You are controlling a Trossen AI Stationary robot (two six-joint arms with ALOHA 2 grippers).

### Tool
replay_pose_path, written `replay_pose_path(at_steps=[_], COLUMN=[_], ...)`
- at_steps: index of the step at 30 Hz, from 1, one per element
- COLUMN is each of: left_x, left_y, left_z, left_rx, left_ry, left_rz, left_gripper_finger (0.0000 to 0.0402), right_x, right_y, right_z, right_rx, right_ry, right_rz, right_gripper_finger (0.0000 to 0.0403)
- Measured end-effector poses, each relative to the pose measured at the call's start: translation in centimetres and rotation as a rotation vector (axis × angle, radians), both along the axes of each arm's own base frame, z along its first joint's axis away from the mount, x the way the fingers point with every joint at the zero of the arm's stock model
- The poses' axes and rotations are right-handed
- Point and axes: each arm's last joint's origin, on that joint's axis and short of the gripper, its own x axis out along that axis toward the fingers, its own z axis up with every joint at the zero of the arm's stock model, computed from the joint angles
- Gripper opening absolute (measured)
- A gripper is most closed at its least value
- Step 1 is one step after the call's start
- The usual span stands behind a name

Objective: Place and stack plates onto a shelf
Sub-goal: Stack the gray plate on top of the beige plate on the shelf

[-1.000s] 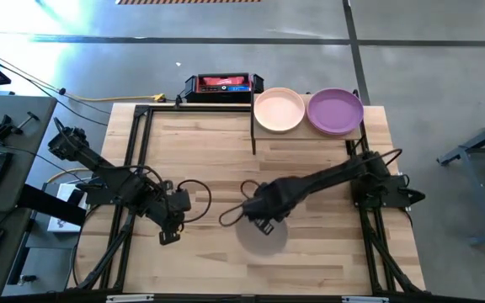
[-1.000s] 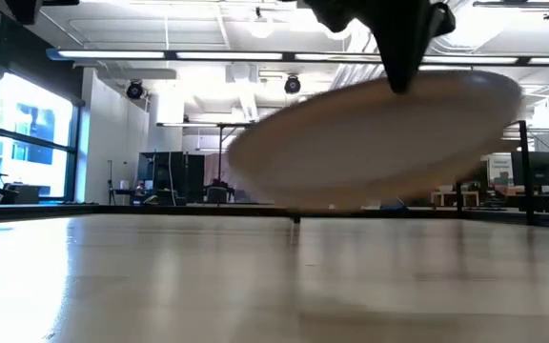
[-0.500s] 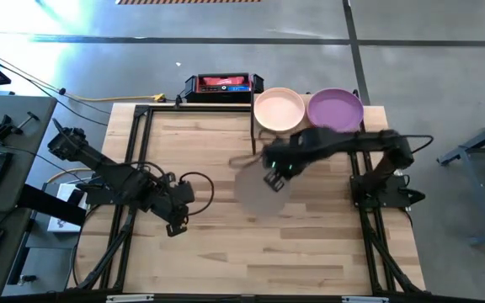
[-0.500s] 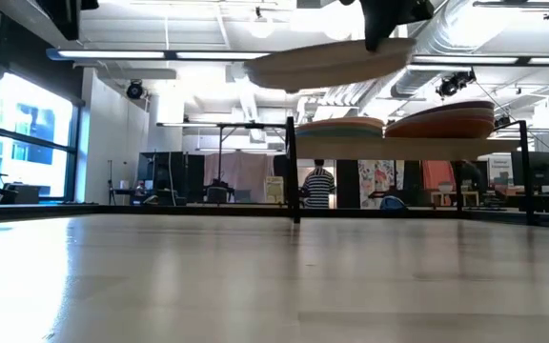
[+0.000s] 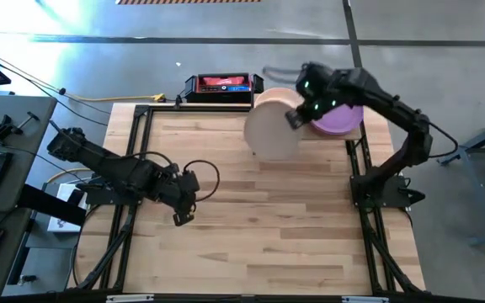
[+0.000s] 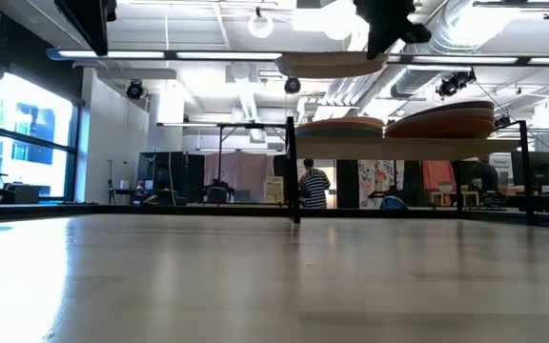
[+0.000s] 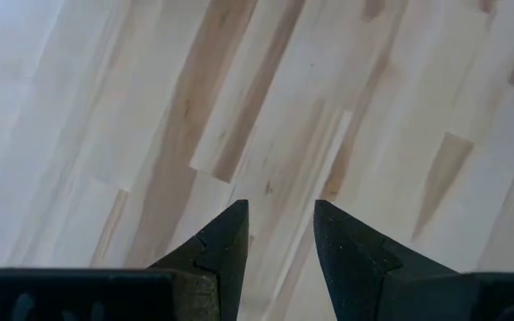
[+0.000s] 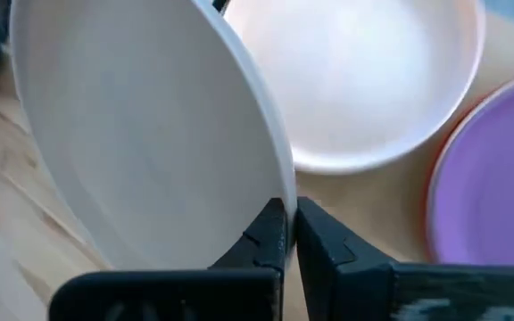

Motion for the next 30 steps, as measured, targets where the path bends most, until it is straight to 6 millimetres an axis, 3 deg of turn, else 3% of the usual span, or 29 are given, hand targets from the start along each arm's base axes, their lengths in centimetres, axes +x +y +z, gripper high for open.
replay_pose_path(at_steps=[10,19,23,30], left_x=[0.8,1.3,1.4,1.5], left_y=[2.4,4.6,5.4,6.1], left_z=[0.0,0.0,0.0,0.0], left_rx=[0.010,0.013,0.012,0.013], left_ry=[0.003,0.004,0.005,0.005], left_rz=[0.081,0.168,0.201,0.229], left_gripper_finger=[0.0117,0.0117,0.0117,0.0117], right_x=[-2.9,-4.8,-5.3,-5.0], right_y=[-7.5,-12.8,-14.6,-15.9], right_z=[-0.2,-2.6,-4.0,-5.9], right_rx=[0.015,0.123,0.173,0.229], right_ry=[-0.141,-0.165,-0.153,-0.105], right_rz=[-0.050,-0.108,-0.127,-0.108], right_gripper_finger=[0.0000,0.0000,0.0000,0.0000])
